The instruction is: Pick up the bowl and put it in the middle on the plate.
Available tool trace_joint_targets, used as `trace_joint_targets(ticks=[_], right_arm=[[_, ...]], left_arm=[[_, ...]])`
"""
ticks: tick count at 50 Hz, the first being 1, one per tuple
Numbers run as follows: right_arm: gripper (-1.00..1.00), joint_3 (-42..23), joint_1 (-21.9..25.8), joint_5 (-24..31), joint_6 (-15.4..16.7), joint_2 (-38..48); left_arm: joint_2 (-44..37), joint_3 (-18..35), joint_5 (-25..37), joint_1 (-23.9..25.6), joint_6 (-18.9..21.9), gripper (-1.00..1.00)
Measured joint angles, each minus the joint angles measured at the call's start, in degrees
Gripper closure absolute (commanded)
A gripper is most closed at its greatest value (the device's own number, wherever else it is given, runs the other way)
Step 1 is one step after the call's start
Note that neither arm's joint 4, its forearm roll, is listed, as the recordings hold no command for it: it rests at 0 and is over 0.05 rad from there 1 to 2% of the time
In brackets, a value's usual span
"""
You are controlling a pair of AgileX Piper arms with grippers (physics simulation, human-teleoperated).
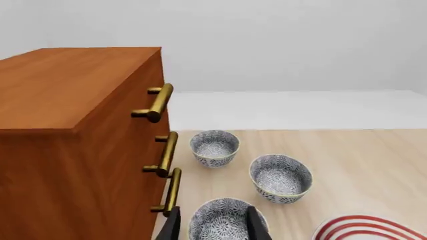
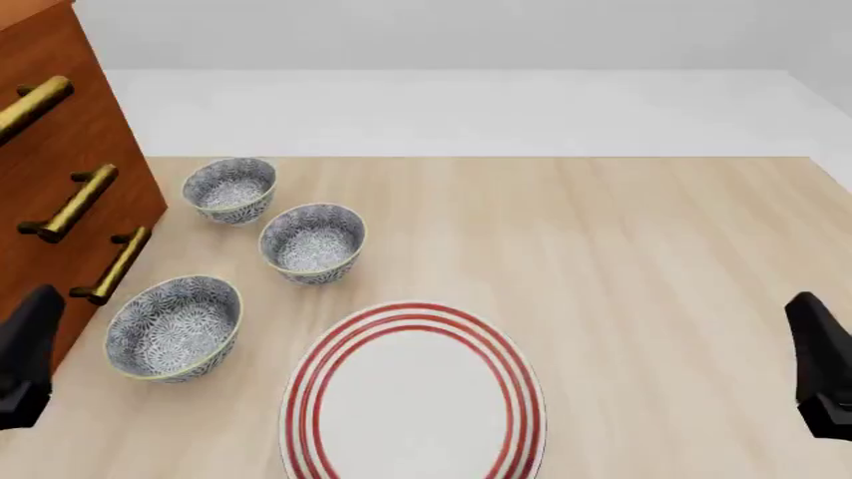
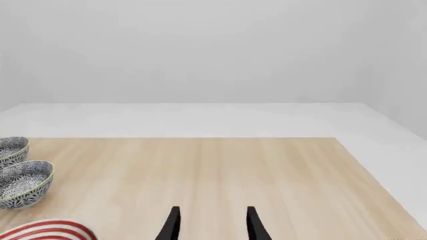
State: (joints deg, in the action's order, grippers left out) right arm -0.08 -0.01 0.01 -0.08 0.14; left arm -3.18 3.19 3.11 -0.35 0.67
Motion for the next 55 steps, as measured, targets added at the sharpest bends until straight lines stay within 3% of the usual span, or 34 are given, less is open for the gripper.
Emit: trace_joint_targets(ticks=[15, 32, 44, 55], right_arm=[[-1.0, -0.1, 0.0, 0.1, 0.0, 0.0], [-1.0, -0.2, 0.0, 0.1, -0.1, 0.1], [-1.0, -0.2, 0.0, 0.1, 0.0, 0.2], [-1.0, -0.3, 0.0, 0.0, 0.0, 0.3]], left_arm=[[2.4, 0.4, -0.5, 2.7, -0.2, -1.0], [2.0, 9.4, 7.8, 8.3, 0.6, -1.0], [-3.6, 16.4, 11.5, 14.2, 2.5, -1.0], [-13.5, 22.3, 13.7, 21.4, 4.0, -1.0]])
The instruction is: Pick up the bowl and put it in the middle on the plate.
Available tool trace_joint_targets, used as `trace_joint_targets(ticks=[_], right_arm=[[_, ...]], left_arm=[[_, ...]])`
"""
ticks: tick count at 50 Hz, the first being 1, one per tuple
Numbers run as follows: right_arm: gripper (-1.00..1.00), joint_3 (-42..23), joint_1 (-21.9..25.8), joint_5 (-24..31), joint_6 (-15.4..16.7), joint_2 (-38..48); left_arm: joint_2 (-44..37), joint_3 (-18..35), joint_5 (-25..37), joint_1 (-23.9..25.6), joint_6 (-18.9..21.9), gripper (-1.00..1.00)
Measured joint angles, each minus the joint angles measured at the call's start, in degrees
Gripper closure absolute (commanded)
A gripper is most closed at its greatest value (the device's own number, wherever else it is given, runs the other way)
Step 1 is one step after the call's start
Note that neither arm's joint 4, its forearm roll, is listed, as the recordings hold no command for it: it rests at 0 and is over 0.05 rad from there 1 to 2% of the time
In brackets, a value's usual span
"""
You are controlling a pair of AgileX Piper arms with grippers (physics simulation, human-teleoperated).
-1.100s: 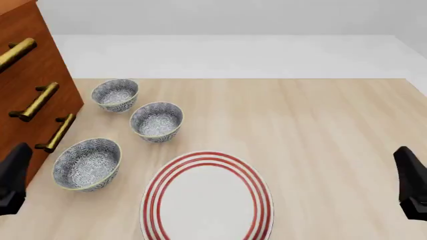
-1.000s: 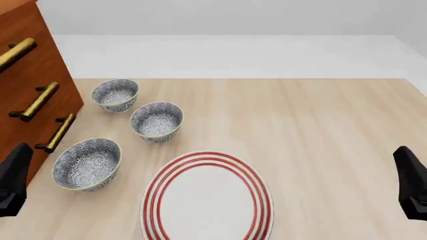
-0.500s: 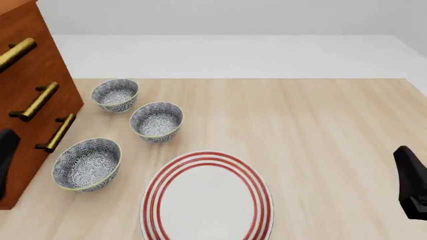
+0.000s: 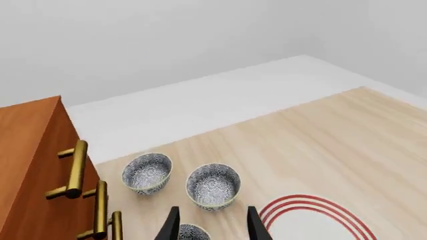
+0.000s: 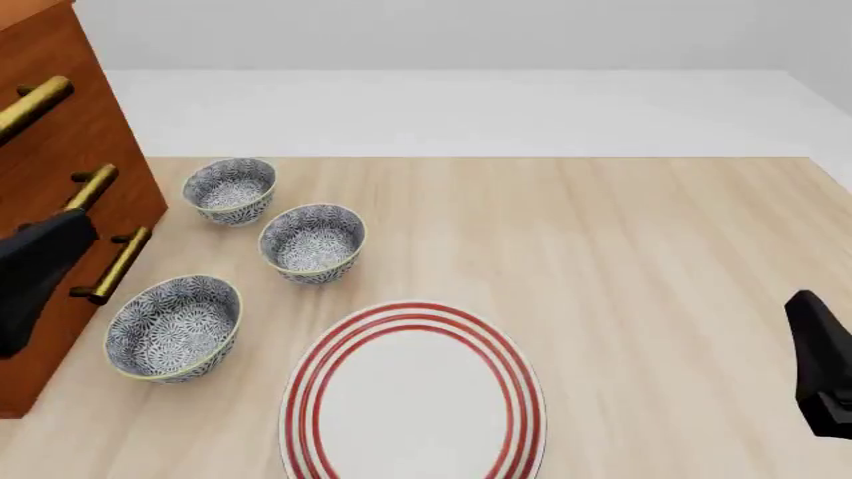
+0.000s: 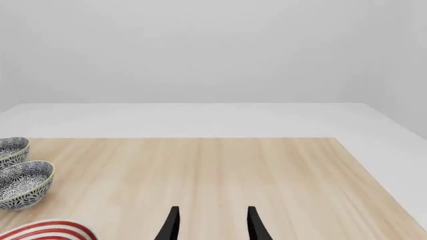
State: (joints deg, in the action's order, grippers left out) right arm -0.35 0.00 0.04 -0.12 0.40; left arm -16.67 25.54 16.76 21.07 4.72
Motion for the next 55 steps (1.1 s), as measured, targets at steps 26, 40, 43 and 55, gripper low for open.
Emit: trace_joint_targets(ticks=[26, 40, 43, 55], right_arm=[[-1.0, -0.1, 0.0, 0.1, 0.0, 0.0], [-1.0, 0.0, 0.0, 0.1, 0.0, 0.0], [-1.0, 0.0, 0.0, 0.0, 0.0, 0.0], [-1.0, 0.0, 0.0, -0.1, 0.0, 0.0]], left_arm=[[-21.9, 5.5, -6.1, 8.5, -0.6, -1.0], [-29.9, 6.3, -9.4, 10.1, 1.7, -1.0], [-32.3, 6.6, -9.9, 10.5, 2.2, -1.0], [-41.3, 10.4, -9.8, 11.8, 4.3, -1.0]])
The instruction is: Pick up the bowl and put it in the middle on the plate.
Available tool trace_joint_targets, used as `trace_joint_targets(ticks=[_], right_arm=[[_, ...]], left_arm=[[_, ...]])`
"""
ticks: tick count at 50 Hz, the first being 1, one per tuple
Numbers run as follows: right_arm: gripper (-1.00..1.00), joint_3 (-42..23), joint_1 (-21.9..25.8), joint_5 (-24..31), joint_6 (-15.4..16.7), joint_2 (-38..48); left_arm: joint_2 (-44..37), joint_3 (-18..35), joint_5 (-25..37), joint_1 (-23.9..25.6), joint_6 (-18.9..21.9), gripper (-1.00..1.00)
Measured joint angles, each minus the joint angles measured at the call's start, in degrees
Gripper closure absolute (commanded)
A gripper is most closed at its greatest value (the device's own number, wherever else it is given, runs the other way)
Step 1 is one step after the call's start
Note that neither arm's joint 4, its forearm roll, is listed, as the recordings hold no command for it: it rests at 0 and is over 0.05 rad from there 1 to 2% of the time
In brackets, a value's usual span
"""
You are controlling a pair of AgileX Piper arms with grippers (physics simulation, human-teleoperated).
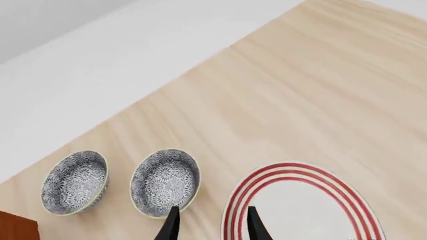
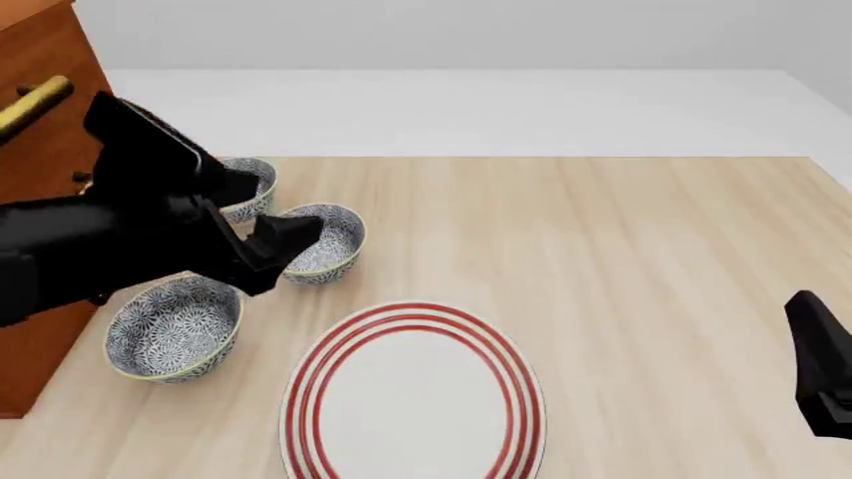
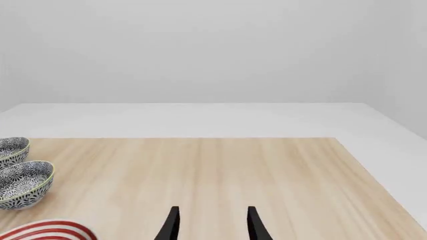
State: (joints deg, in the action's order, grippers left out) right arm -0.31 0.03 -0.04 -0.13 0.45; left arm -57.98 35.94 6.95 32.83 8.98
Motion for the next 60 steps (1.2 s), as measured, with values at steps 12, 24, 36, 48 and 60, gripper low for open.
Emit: trace_joint_targets(ticks=[12, 24, 36, 48, 60], right_arm=[[-1.0, 0.0, 0.0, -0.1, 0.0, 0.0], [-1.0, 0.1, 0.0, -0.1, 0.0, 0.1], [-1.0, 0.1, 0.0, -0.3, 0.0, 0.2], [-1.0, 0.1, 0.0, -0.4, 0.0, 0.3], [-1.0, 0.1, 0.1, -0.3, 0.0, 0.2]], left_arm=[[-7.6, 3.9, 0.6, 0.3, 4.3, -1.0], [-13.7, 6.6, 1.5, 0.5, 5.7, -1.0], [-18.2, 7.9, 1.6, -0.8, 7.7, -1.0], [-23.0, 11.3, 2.8, -1.8, 9.8, -1.0], [-27.1, 14.0, 4.0, -3.9, 12.6, -1.0]])
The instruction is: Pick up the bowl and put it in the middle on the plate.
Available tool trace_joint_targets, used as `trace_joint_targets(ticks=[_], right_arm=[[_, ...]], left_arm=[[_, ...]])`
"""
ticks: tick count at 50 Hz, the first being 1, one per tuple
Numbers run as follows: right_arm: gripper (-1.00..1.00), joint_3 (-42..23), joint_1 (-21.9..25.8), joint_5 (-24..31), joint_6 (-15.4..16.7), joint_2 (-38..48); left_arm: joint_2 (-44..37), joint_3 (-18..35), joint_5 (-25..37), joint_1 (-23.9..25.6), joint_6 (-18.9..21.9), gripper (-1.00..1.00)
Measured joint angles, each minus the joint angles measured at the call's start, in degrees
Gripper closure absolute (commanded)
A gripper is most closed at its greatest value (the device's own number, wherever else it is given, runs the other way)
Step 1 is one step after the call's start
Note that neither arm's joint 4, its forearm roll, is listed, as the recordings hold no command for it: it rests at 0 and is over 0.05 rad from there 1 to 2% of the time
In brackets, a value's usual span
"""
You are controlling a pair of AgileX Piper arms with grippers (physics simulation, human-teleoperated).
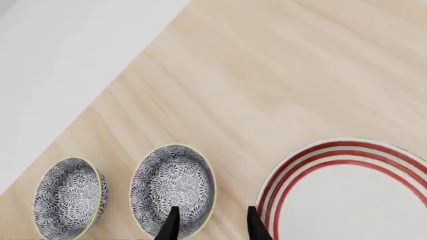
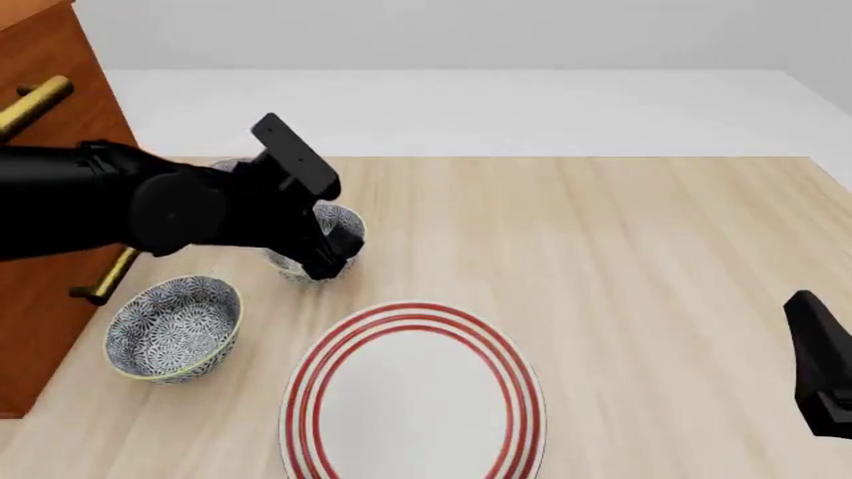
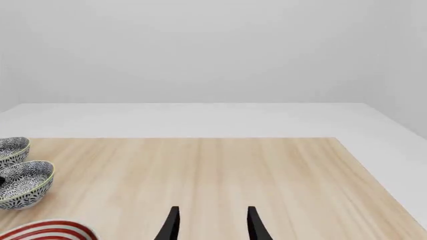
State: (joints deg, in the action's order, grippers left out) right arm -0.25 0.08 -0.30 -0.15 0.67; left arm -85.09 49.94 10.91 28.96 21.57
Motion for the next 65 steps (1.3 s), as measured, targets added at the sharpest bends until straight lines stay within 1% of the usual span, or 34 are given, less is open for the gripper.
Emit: trace_joint_targets(ticks=[7, 20, 33, 53, 65], right_arm=[[-1.0, 0.0, 0.0, 0.0, 0.0, 0.0], [-1.0, 0.0, 0.0, 0.1, 0.0, -0.1], [-1.0, 0.0, 0.0, 0.1, 0.0, -0.1], [-1.0, 0.0, 0.0, 0.3, 0.0, -0.3], [-1.0, -0.1, 0.0, 0.3, 0.0, -0.3]], left_arm=[[-1.8, 0.7, 0.5, -0.7, 0.9, -1.0], [-5.1, 0.7, 0.0, -2.8, 4.3, -1.0], [-8.3, 1.0, -0.6, -4.4, 6.2, -1.0], [-13.1, 3.5, 0.5, -2.8, 3.1, -1.0], [-15.2, 3.4, -0.2, -3.2, 3.0, -1.0]])
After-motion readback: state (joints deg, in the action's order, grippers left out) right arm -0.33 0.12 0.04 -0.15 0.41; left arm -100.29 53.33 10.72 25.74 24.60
